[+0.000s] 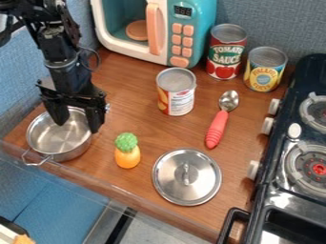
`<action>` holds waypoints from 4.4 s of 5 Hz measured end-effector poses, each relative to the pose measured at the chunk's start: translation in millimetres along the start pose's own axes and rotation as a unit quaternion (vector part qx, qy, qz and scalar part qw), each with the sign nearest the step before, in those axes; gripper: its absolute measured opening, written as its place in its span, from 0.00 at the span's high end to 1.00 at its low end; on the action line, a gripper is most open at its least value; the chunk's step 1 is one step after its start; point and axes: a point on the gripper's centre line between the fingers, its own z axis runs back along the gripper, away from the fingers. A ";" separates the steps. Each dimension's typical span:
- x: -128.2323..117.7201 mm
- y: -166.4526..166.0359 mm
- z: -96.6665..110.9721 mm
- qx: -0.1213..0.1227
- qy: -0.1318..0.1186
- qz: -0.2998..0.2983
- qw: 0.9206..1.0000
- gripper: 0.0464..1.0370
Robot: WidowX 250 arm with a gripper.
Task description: Move the red spoon to the middle of the table
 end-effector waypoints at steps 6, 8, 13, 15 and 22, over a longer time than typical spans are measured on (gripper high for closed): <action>85.8 -180.3 -20.1 0.047 0.020 -0.102 0.993 0.04; 97.1 -184.2 -65.9 0.028 0.075 -0.076 0.994 0.04; 100.1 -166.7 -63.3 0.047 0.044 -0.106 0.992 0.65; 120.6 -100.6 -53.9 0.061 0.045 -0.093 0.993 0.65; 97.5 -16.5 -62.3 0.062 0.065 -0.066 0.994 0.65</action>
